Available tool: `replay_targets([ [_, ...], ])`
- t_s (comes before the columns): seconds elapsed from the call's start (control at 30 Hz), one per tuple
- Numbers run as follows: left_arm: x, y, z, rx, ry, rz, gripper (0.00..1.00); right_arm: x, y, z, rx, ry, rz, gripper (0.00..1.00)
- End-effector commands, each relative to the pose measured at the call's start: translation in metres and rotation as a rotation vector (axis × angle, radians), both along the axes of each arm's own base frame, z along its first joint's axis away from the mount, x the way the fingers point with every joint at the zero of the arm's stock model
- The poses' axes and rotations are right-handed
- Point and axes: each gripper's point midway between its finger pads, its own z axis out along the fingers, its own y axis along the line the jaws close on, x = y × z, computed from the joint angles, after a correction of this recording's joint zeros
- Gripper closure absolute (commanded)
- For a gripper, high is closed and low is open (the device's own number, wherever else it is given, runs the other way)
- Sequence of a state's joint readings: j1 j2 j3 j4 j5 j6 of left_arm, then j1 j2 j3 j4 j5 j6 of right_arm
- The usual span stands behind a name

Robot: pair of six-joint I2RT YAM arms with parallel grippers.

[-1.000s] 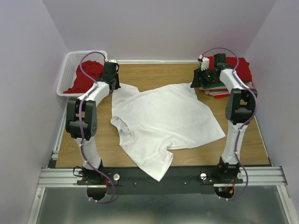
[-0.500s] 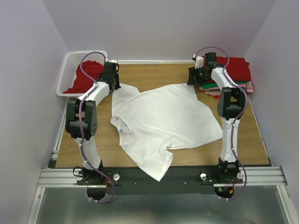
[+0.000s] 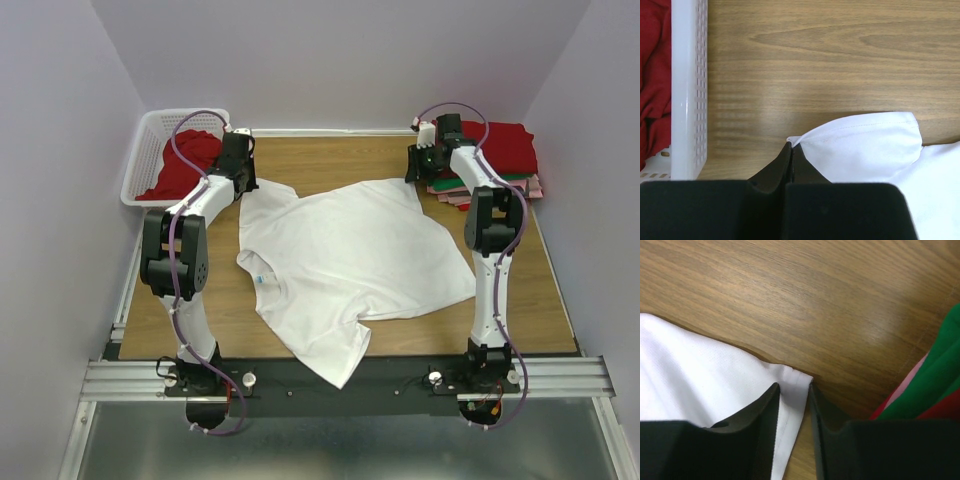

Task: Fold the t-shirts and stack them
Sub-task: Flatten the tshirt out

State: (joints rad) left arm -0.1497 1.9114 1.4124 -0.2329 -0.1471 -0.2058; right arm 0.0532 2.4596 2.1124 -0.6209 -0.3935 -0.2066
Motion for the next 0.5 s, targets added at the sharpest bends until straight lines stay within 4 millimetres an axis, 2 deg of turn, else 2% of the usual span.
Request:
replay_targets([
  [0.0, 0.001, 0.002, 0.013, 0.0, -0.029, -0.008, 1.0, 0.009, 0.001, -0.008, -0.009, -0.015, -0.004, 0.65],
  [0.2, 0.001, 0.003, 0.012, 0.002, -0.027, -0.006, 1.0, 0.008, 0.007, -0.017, -0.003, -0.004, 0.013, 0.77],
  [0.33, 0.001, 0.004, 0.012, 0.005, -0.027, -0.004, 1.0, 0.008, 0.01, -0.019, 0.003, -0.001, 0.022, 0.9],
  [0.47, 0.001, 0.004, 0.015, 0.004, -0.033, -0.004, 1.0, 0.007, 0.015, -0.013, 0.007, -0.015, 0.042, 0.99],
])
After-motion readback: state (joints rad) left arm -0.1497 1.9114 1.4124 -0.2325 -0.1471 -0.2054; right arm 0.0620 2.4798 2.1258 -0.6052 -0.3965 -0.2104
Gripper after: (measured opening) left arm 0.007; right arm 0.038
